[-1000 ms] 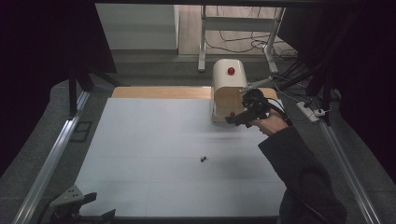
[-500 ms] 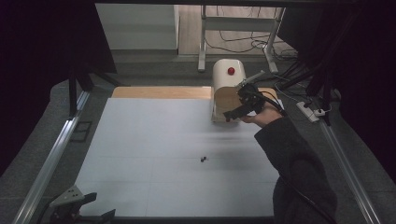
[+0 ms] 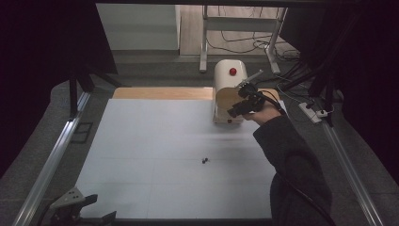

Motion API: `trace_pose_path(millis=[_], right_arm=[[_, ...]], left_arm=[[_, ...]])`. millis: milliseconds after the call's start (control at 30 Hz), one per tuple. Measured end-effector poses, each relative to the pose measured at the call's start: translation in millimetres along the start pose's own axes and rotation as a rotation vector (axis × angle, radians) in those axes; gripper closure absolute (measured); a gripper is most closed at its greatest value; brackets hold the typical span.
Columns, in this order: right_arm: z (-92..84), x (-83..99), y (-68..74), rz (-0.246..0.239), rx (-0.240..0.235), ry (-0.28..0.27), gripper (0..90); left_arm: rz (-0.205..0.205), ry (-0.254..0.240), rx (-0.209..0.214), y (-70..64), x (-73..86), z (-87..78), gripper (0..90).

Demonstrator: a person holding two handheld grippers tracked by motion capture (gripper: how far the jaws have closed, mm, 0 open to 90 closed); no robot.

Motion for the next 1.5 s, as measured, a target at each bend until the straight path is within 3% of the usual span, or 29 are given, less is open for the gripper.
trace_pose_path(millis=[133, 667, 1167, 1500], right_arm=[[1.7, 0.5, 3.7, -0.037, -0.013, 0.028, 66.6], [-1.8, 9.1, 12.2, -0.083, -0.041, 0.046, 72.2], [-12.8, 13.3, 19.2, -0.087, -0.046, 0.003, 77.3], [8.2, 11.9, 24.4, -0.111, -0.043, 0.046, 72.5]], left_arm=[[0.001, 0.001, -0.001, 0.0, 0.0, 0.0, 2.8], [0.001, 0.002, -0.002, 0.0, 0.3, 0.0, 2.9], [0.002, 0.006, -0.004, -0.2, 0.3, 0.3, 2.9], [0.003, 0.005, -0.004, -0.1, 0.4, 0.1, 3.0]])
Point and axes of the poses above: each handheld gripper's, and its own axes: z roughly forward along the jaws, x roughly out of its underside, y roughly to its left, the point moved 10 cm from there along z, roughly forward along the jaws, and after that the axes turned 1 degree about -x, right-handed, at the moved point
